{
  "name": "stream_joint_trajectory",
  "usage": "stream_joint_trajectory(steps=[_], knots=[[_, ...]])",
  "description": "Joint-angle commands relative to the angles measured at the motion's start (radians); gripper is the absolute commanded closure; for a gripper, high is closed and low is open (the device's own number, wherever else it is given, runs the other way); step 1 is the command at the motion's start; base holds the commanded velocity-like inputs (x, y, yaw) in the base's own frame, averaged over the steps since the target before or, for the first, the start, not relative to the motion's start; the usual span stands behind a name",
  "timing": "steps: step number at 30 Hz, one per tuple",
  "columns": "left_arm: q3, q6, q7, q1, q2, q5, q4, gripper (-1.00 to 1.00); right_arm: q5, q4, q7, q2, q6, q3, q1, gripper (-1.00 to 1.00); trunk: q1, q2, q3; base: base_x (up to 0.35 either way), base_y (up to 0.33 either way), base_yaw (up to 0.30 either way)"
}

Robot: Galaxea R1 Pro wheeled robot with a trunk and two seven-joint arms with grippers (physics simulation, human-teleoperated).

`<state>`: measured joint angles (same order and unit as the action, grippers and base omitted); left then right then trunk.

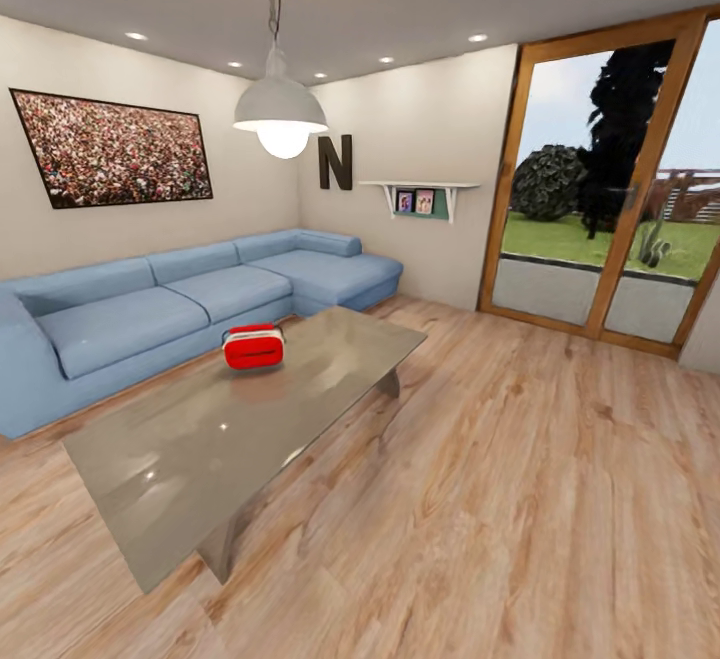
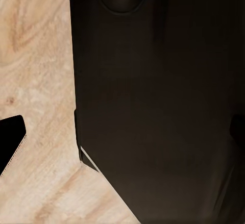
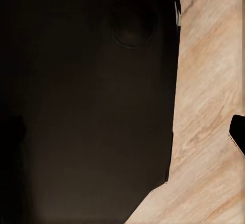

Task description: Turn on the radio receiver that's on the table in the living room.

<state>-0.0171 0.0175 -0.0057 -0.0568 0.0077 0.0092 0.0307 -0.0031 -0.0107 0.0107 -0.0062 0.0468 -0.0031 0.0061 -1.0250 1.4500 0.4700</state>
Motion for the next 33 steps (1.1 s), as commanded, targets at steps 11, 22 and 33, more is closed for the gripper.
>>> stream_joint_trajectory(steps=[11,22,33], knots=[[0.000,0.001,0.000,0.000,0.000,0.000,0.000,-1.00,-0.005,0.000,-0.001,0.000,0.001,-0.002,0.000,-1.00,0.000,0.000,-0.001,0.324,0.000,-0.088],[0.000,0.000,0.000,0.000,0.000,0.000,0.000,-1.00,-0.008,0.000,-0.002,0.001,0.001,-0.003,0.000,-1.00,0.000,0.000,-0.005,0.324,0.000,-0.232],[0.000,0.000,0.000,0.000,-0.001,-0.001,0.000,-1.00,-0.008,0.000,-0.002,0.002,0.001,-0.003,0.000,-1.00,0.000,0.000,-0.010,0.324,0.000,-0.242]])
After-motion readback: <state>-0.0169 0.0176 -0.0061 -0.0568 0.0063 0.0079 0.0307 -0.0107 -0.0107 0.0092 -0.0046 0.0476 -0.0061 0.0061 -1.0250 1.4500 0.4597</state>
